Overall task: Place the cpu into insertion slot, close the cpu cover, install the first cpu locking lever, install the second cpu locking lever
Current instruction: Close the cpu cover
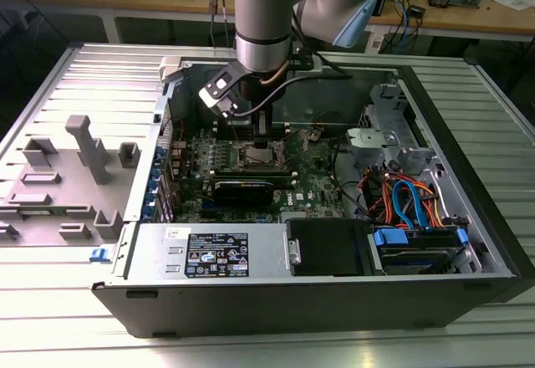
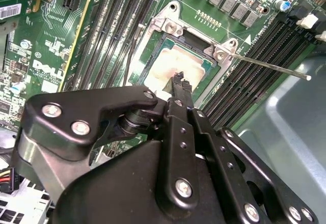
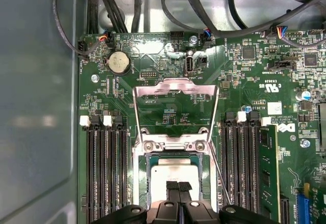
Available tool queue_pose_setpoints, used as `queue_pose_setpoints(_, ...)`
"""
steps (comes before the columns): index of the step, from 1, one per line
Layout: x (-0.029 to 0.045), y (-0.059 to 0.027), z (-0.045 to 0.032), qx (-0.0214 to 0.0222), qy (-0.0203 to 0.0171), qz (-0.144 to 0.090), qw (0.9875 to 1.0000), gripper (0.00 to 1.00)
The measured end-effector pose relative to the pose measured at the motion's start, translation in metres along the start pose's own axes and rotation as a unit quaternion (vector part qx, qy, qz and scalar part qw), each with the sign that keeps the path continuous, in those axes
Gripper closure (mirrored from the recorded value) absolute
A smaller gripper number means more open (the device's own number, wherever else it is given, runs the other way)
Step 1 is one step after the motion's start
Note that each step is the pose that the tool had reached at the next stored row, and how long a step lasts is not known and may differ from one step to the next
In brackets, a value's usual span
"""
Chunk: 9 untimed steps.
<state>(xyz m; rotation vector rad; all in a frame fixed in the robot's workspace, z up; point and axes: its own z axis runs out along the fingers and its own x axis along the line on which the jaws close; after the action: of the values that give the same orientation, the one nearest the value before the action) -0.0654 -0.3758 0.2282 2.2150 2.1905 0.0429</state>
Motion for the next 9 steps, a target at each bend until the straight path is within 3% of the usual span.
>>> queue_pose_setpoints(9, 0.0, 0.0017, -0.0033, 0.0001, 0.0, 0.0, 1.0, 0.89)
